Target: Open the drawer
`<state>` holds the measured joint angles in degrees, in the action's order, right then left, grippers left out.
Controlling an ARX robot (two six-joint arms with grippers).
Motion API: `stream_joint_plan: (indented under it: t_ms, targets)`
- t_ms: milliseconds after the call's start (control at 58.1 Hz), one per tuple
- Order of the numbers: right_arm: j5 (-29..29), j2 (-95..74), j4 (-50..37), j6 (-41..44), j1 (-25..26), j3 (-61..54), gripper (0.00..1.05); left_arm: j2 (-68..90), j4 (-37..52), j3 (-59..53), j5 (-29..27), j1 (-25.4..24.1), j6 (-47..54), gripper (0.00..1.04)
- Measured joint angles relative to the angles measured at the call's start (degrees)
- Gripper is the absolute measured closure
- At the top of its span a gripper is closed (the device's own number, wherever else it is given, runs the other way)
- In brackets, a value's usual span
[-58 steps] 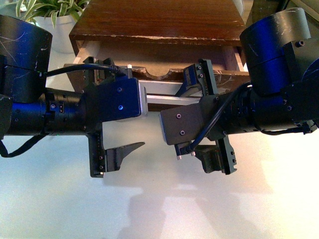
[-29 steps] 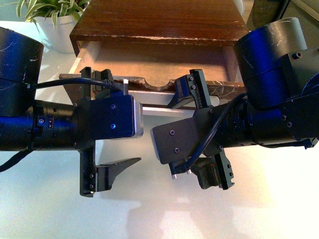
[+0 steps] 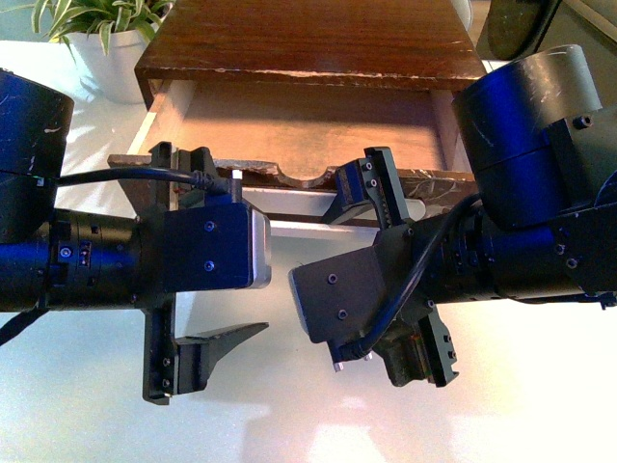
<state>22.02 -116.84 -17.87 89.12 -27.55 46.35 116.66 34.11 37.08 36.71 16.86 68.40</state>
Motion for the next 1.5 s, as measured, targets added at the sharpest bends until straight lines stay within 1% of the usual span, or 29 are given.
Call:
stream_joint_plan:
  t_ms: [155, 327, 499, 637, 792, 999, 1085, 1188, 1257, 1309, 1361, 1429, 1447, 1498]
  targets:
    - [-0.2, 0.02, -0.92, -0.15, -0.13, -0.35, 0.09, -0.11, 0.04, -0.17, 0.02, 0.0, 0.0, 0.08]
    - [-0.57, -0.24, -4.57, -1.18, -0.13, -0.81, 0.09, -0.61, 0.39, -0.35, 0.59, -0.48, -1.07, 0.08]
    - [-0.13, 0.17, -5.35, -4.15, -0.13, -0.83, 0.09, -2.73, -0.26, -0.81, 2.29, -1.73, -3.37, 0.08]
    - [0.11, 0.96, -5.35, -4.94, -0.09, -1.16, 0.09, -3.93, -1.09, -1.09, 2.97, -2.49, -5.01, 0.08]
    - [2.01, 4.44, -6.12, -6.16, -0.11, -3.06, 0.09, -7.19, -2.19, -1.62, 4.79, -4.37, -7.72, 0.08]
    - [1.75, 10.54, -7.13, -8.5, 0.55, -6.12, 0.09, -12.48, -3.15, -2.34, 7.85, -7.74, -11.89, 0.08]
    - [1.51, 14.08, -7.67, -10.25, 2.51, -7.69, 0.09, -14.58, -3.74, -2.43, 9.38, -10.25, -13.94, 0.08]
    - [0.83, 19.43, -9.29, -14.29, 6.36, -9.38, 0.09, -16.2, -3.69, -1.92, 10.64, -14.64, -18.56, 0.08]
    - [-0.61, 23.17, -11.41, -17.75, 9.22, -10.8, 0.09, -16.59, -2.56, -0.35, 10.67, -18.34, -23.91, 0.08]
    - [-1.64, 25.33, -12.57, -20.5, 10.91, -11.67, 0.09, -16.59, -1.64, 0.66, 10.38, -19.98, -27.02, 0.08]
    - [-3.56, 28.09, -13.75, -25.66, 13.03, -12.76, 0.09, -16.66, 0.72, 2.64, 9.57, -23.23, -34.4, 0.08]
    - [-5.9, 31.23, -15.21, -31.45, 14.95, -13.86, 0.09, -17.09, 1.95, 3.85, 8.72, -25.68, -40.85, 0.08]
    - [-7.17, 32.76, -15.58, -34.84, 15.65, -14.19, 0.09, -17.51, 2.23, 4.31, 8.24, -26.84, -43.41, 0.08]
    - [-9.92, 36.61, -16.22, -41.33, 16.96, -14.84, 0.09, -18.95, 2.91, 4.74, 7.85, -29.42, -50.88, 0.08]
